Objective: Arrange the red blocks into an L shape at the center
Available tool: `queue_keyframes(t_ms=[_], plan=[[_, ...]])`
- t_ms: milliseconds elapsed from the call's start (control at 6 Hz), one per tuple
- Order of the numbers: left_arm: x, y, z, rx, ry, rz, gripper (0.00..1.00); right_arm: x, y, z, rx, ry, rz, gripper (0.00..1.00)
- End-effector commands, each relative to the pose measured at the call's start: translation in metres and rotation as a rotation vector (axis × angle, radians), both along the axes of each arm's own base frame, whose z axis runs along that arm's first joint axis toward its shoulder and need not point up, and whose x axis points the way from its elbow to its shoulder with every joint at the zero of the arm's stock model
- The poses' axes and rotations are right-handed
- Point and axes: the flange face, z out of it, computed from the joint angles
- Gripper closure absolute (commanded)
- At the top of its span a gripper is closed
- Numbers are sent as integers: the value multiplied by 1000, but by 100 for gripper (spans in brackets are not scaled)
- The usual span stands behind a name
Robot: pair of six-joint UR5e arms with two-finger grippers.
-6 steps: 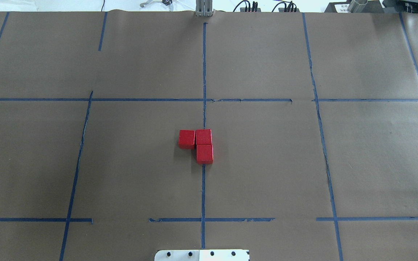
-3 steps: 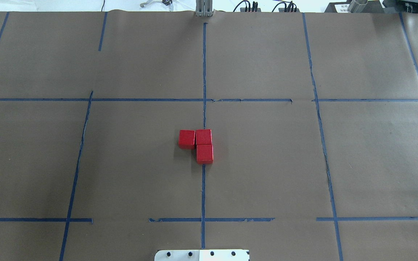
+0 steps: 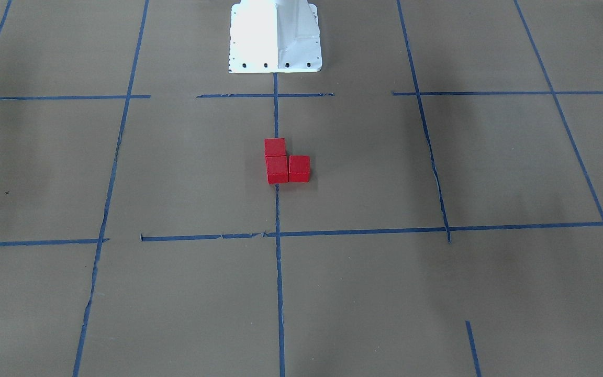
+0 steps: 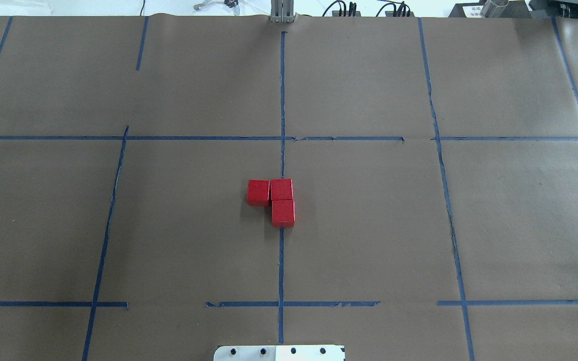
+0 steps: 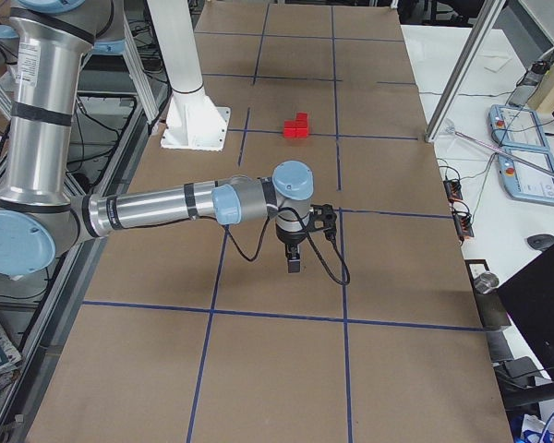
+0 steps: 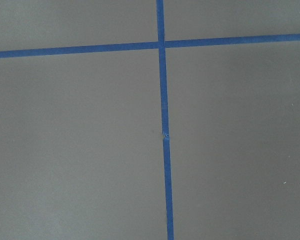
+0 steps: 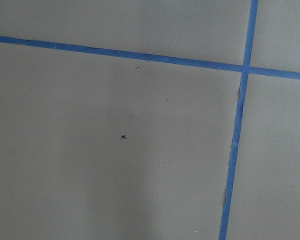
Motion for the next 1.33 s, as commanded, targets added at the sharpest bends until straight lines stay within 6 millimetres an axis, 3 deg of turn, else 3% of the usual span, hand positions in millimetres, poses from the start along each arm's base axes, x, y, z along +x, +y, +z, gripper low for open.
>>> queue_keyframes(t_ms=[0,500,667,833,1167], plan=[[0,9,-8,15,2,-4,0,5,3,10,25,-1,-39,0],[-1,10,-18,38,0,-5,0,22,-2,34,-35,28,-47,0],[-1,8,-8,20,-1,-5,0,29,0,47,-65,9,-30,0],[-1,7,-18,27,1,-7,0,31,8,55,-83,7,-29,0],[0,3,-1,2,-2,-2,0,43,12,53,-77,7,3,0]])
